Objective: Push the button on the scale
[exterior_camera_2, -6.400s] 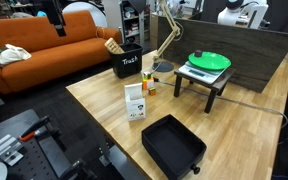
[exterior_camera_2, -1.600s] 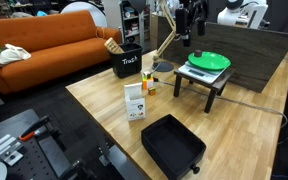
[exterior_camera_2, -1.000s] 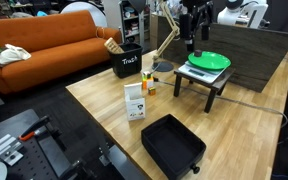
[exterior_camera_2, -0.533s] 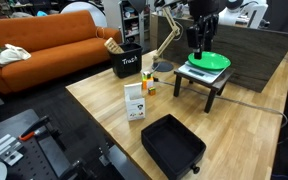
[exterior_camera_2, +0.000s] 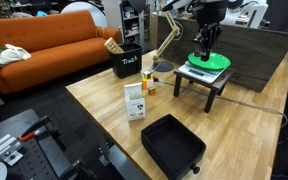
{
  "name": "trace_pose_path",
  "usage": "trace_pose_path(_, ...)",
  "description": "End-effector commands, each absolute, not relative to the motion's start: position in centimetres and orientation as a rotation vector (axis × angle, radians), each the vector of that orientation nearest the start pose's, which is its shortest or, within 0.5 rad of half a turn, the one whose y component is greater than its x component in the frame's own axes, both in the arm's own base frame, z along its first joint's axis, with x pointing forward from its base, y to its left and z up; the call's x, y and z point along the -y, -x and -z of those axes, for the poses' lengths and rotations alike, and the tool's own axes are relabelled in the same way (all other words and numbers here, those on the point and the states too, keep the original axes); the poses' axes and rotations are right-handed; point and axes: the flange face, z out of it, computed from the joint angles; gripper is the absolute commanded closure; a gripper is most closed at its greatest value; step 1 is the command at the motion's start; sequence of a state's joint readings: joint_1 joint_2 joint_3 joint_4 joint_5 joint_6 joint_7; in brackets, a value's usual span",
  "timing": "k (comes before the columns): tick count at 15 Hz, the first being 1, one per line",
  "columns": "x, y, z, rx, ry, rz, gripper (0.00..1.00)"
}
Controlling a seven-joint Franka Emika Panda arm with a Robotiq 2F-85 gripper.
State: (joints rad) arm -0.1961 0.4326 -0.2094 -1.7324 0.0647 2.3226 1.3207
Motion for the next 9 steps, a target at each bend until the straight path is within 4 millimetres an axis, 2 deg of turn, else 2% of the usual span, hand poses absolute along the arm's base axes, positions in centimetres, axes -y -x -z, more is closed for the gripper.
trace_pose_path(1, 26.6, -63.4, -35.1, -2.371, 1.951, 0.225, 1.0)
trace_pose_path(9, 26.8, -64.7, -33.2, -2.377, 1.973, 0.213, 1.0)
